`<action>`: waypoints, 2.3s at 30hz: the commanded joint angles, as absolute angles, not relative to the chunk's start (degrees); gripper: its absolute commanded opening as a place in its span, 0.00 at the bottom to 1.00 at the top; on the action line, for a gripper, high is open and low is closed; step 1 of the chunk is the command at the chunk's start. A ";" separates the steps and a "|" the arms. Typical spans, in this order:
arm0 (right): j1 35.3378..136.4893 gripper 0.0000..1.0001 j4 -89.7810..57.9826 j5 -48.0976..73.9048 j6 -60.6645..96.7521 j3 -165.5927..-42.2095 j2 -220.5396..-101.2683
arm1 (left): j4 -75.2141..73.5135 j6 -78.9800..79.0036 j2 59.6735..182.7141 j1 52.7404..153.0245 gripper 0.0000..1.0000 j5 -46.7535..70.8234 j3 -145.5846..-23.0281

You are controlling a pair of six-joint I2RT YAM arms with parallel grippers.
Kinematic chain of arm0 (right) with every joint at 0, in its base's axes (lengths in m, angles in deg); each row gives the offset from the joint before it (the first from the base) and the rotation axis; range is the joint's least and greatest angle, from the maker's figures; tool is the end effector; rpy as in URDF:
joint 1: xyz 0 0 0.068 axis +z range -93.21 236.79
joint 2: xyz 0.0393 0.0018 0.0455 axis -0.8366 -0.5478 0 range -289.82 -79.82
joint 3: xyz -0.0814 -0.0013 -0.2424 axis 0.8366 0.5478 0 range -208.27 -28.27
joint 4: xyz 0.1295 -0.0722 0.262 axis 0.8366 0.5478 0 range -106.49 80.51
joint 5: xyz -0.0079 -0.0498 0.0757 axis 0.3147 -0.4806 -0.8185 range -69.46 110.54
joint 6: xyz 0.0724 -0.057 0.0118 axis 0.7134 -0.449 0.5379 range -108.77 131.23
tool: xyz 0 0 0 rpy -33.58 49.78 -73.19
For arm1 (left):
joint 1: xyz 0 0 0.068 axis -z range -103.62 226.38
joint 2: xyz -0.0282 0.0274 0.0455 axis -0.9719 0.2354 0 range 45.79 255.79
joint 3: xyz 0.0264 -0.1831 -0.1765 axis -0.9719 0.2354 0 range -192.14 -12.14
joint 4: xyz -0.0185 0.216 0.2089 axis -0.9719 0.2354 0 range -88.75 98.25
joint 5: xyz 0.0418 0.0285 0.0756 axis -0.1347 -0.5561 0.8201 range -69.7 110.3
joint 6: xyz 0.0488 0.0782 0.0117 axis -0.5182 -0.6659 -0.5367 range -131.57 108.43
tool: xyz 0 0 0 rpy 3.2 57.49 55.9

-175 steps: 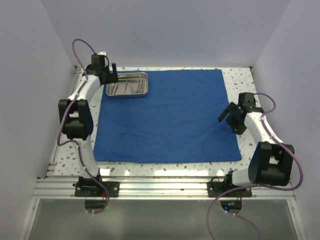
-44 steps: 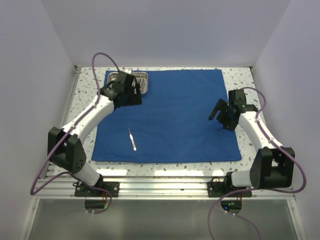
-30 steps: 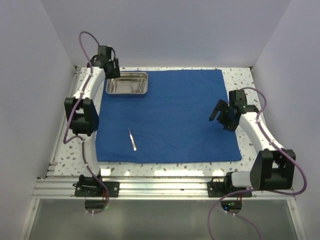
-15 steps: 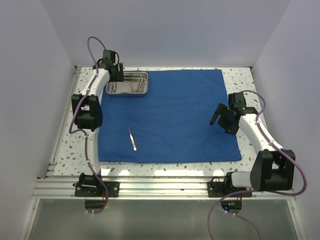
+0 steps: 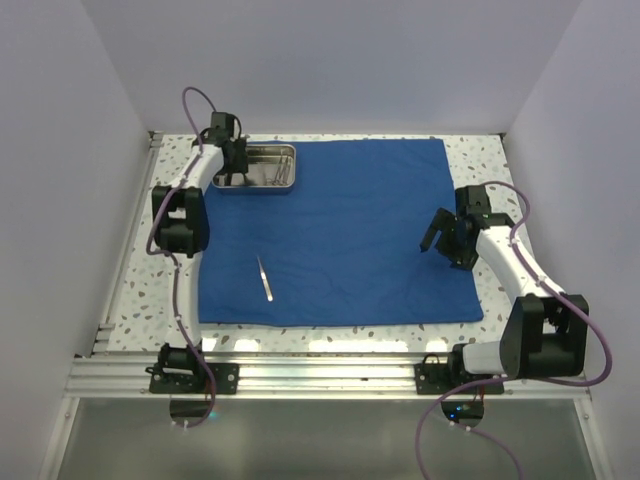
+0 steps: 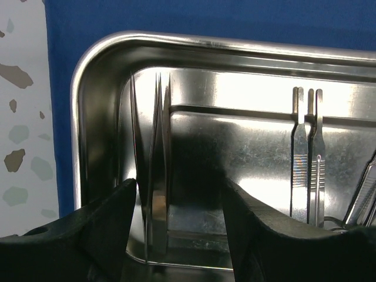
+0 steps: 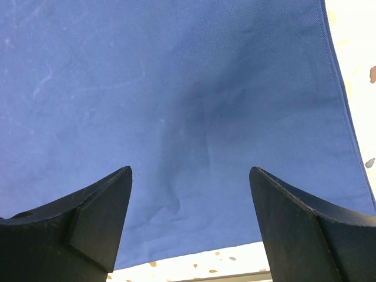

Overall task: Open and lay out the surgical kit
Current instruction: Pick up the medical item from the container.

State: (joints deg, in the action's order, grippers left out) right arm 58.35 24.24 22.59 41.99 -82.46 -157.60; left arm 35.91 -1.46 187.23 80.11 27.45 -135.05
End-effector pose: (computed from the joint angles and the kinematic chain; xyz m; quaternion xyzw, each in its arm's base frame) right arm 0.3230 0.0058 0.1524 0.2495 0.9424 0.0451 0.2183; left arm 0.5972 -0.0284 0.1070 -0.0724 0.9444 0.0208 0.3199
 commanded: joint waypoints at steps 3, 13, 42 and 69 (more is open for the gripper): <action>58.46 0.84 24.81 23.80 40.94 -82.94 -158.31 | 33.42 -0.93 188.17 79.46 0.62 26.54 -137.64; 58.46 0.84 24.11 23.71 40.94 -83.46 -160.24 | 32.63 -0.32 188.35 79.46 0.60 26.62 -138.35; 58.46 0.84 23.76 23.80 40.06 -83.73 -161.83 | 31.66 1.61 188.96 80.07 0.47 27.50 -139.40; 58.46 0.84 23.14 23.62 40.67 -81.97 -161.48 | 31.14 2.32 188.70 81.57 0.09 25.92 -136.59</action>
